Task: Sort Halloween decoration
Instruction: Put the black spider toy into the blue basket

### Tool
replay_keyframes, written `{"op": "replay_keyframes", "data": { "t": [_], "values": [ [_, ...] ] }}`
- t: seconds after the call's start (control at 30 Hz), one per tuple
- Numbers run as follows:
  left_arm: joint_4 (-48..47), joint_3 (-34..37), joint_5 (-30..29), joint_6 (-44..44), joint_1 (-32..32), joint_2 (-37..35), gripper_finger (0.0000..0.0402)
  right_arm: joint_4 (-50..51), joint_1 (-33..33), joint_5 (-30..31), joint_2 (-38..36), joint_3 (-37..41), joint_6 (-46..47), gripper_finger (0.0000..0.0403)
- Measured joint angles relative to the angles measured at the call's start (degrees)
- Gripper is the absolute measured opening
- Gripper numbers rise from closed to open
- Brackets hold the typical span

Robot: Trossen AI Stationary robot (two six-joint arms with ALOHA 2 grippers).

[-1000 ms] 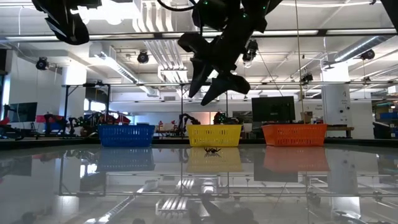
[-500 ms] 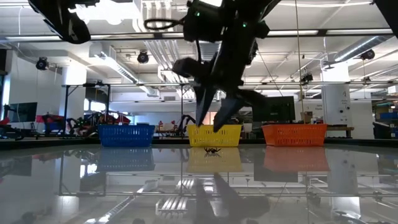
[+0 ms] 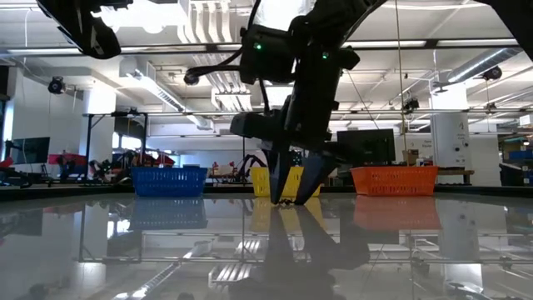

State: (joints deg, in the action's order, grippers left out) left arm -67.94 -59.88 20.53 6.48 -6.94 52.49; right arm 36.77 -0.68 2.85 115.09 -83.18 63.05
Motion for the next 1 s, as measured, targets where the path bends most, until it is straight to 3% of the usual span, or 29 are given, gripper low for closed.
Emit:
{"op": "replay_keyframes", "data": {
  "t": [0.27,0.6,1.0],
  "values": [
    [0.3,0.0,0.0,0.0,0.0,0.0,0.0082,0.1,0.0,0.8,2.0,-0.2,-1.5,0.0156],
    [0.4,0.0,0.0,0.0,0.0,0.0,0.0082,-0.3,0.0,1.0,1.8,-0.1,-5.4,0.0019],
    [0.4,0.0,-1.2,0.0,0.0,0.0,0.0082,-0.1,0.1,-1.4,-2.8,0.3,-6.2,0.0008]
  ]
}}
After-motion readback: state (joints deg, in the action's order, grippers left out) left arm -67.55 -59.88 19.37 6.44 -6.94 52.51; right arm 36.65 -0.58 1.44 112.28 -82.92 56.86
